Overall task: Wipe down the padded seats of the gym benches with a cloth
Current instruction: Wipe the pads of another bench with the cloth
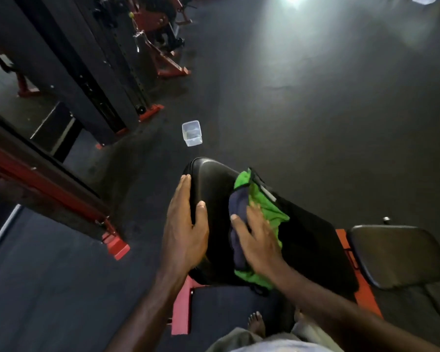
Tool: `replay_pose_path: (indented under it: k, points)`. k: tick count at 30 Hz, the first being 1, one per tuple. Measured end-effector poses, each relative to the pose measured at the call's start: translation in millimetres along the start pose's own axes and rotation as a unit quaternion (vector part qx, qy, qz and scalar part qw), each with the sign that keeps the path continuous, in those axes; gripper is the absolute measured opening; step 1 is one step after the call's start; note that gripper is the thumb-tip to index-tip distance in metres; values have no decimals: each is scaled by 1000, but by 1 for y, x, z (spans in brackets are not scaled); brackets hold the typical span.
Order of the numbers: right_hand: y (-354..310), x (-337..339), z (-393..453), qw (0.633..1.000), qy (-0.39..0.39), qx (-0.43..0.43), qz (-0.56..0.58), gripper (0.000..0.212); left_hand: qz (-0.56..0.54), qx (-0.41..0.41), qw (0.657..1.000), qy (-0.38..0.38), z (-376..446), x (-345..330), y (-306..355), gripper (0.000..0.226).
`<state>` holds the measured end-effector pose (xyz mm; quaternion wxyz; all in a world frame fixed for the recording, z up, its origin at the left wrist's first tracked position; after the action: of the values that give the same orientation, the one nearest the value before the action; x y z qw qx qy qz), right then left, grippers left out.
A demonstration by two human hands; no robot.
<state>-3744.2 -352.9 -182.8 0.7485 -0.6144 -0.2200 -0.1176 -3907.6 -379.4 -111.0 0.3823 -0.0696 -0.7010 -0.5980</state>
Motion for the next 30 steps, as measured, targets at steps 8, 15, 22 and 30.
replay_pose_path:
  k: [8, 15, 22, 30]
  points:
    - [-7, 2, 38, 999, -18, 37, 17, 79, 9, -1, 1000, 6, 2, 0, 0, 60]
    - [-20, 1, 80, 983, -73, 166, 18, 59, -73, 13, 997, 1, -2, 3, 3, 54]
    - [-41, -23, 108, 931, -125, 339, -56, 52, -78, 7, 997, 4, -2, 4, 6, 53]
    - [-57, -22, 110, 919, -107, 374, -60, 50, -72, 29, 996, 39, 1, 8, 2, 63]
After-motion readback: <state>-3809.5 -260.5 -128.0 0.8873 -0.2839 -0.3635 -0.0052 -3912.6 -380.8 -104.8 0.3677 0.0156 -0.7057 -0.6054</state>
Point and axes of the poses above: each hand's wrist, its own z-axis towards the middle knuckle, its own x-axis out of the back of the hand, y = z × x, the point moved 5 cm from there along z, towards the middle knuckle, and after that the axes turned 10 degrees about x, right-handed, at the moved point
